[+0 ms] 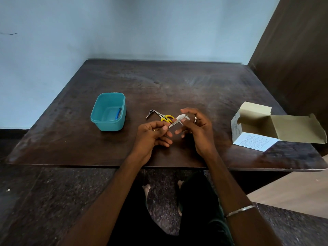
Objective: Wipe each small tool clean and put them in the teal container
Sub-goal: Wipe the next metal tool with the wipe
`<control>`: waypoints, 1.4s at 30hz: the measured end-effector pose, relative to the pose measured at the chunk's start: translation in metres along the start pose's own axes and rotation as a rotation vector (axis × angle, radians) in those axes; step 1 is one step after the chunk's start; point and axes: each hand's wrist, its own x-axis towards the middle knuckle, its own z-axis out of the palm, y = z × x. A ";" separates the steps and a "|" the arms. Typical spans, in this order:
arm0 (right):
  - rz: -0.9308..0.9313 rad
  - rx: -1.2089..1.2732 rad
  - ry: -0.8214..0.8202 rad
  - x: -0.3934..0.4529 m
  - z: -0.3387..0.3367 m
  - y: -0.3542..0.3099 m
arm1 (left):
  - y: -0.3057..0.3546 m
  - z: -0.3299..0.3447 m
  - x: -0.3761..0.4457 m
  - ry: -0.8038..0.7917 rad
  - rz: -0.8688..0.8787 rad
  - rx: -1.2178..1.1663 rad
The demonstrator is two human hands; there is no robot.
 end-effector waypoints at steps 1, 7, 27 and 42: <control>0.001 0.001 -0.002 0.000 0.000 0.000 | 0.000 0.000 0.000 -0.003 -0.001 0.000; 0.008 0.003 -0.035 0.000 -0.001 0.000 | 0.002 -0.002 0.000 -0.024 -0.020 -0.005; 0.003 -0.037 -0.010 0.001 -0.001 0.003 | 0.007 -0.008 0.000 -0.070 -0.079 -0.101; 0.097 0.029 0.087 0.005 -0.002 0.006 | -0.015 0.004 -0.001 0.154 0.211 0.333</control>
